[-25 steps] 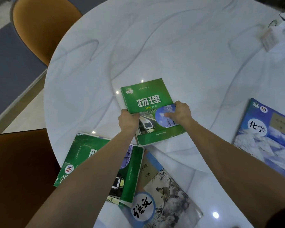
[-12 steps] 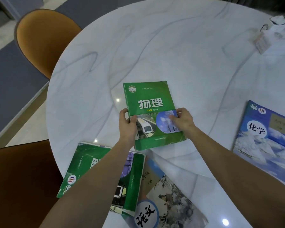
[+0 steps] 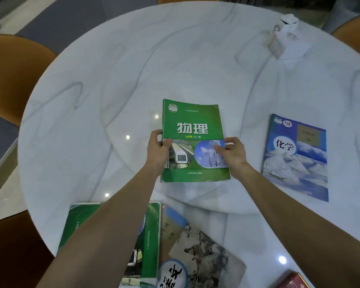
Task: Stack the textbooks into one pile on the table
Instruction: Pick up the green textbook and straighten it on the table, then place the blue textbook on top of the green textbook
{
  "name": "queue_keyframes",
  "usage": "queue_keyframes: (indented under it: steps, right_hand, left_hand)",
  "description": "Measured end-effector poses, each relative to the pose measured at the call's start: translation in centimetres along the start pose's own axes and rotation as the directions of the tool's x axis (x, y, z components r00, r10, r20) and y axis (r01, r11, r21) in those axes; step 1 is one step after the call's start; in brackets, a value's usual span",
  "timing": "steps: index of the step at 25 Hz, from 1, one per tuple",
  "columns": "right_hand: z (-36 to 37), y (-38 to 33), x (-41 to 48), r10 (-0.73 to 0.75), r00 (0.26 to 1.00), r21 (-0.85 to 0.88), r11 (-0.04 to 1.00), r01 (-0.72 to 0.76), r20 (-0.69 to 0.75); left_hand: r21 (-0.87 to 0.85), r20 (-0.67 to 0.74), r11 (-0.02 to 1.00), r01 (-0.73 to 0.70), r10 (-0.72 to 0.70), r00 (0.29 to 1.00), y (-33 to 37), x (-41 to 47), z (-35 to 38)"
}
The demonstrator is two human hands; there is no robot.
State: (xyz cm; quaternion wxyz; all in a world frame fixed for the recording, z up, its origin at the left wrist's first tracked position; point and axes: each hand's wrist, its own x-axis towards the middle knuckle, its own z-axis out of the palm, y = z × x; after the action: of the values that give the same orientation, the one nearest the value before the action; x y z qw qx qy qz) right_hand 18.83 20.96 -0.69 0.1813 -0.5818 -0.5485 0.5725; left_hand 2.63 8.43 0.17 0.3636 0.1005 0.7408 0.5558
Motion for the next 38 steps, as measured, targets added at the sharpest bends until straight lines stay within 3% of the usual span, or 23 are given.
queue_keyframes:
  steps: [9,13,18,23,26,31,38]
  right_hand:
    - [-3.2,1.9,0.4,0.021,0.991,-0.085,0.996,-0.033,-0.135]
    - [-3.1,2.3,0.7,0.000,0.988,-0.184,0.983,-0.029,-0.155]
    - [-2.8,1.6,0.6,-0.070,0.986,-0.469,0.883,-0.011,-0.153]
    - [-3.4,0.1,-0.2,-0.139,0.988,-0.690,0.722,0.051,-0.073]
    - [-4.3,-0.8,-1.1,-0.205,0.978,-0.766,0.633,0.110,-0.029]
    - [-6.9,-1.3,-2.3,-0.330,0.944,-0.871,0.454,0.188,0.032]
    - [-12.9,-0.1,-1.4,-0.334,0.943,-0.939,0.327,0.105,-0.011]
  left_hand:
    - [0.124,0.037,0.992,0.007,-0.011,0.999,-1.5,0.6,5.1]
    - [0.326,-0.012,0.943,-0.062,0.070,0.997,-1.9,0.5,5.9]
    - [0.706,-0.012,0.701,-0.101,0.154,0.988,-1.4,0.5,5.3]
    - [0.863,0.170,0.439,-0.250,0.213,0.962,0.5,-0.7,5.1]
    - [0.884,0.322,0.269,-0.383,0.245,0.915,1.9,-1.9,5.8]
    - [0.831,0.499,0.094,-0.549,0.312,0.808,3.8,-3.3,8.1]
    - [0.768,0.628,-0.096,-0.634,0.313,0.713,4.7,-4.4,13.6]
